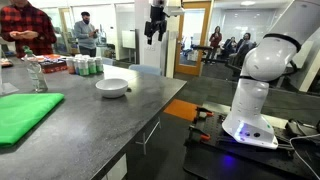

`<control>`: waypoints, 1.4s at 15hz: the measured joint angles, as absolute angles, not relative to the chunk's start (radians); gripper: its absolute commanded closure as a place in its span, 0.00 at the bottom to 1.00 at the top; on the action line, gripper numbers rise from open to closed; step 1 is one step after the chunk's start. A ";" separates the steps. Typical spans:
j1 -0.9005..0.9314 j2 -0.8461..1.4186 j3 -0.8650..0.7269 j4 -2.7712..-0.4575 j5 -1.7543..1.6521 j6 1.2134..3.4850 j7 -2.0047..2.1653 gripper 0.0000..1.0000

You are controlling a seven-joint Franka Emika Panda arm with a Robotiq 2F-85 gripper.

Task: Pick up the bowl and move it to the right.

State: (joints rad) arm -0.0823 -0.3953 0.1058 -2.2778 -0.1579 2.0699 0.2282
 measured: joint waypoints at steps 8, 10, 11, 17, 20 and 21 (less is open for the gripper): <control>-0.081 -0.395 0.105 -2.278 -0.158 2.070 0.228 0.00; -0.077 -0.388 0.103 -2.274 -0.156 2.074 0.228 0.00; -0.074 -0.376 0.103 -2.270 -0.156 2.090 0.228 0.00; -0.068 -0.068 0.091 -2.082 -0.136 2.262 0.225 0.00; -0.059 0.165 0.074 -1.918 -0.061 2.261 0.217 0.00; -0.055 0.232 0.068 -1.861 -0.034 2.254 0.220 0.00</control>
State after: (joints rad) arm -0.0546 0.2325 0.0678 -1.8612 -0.0343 2.2543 0.2199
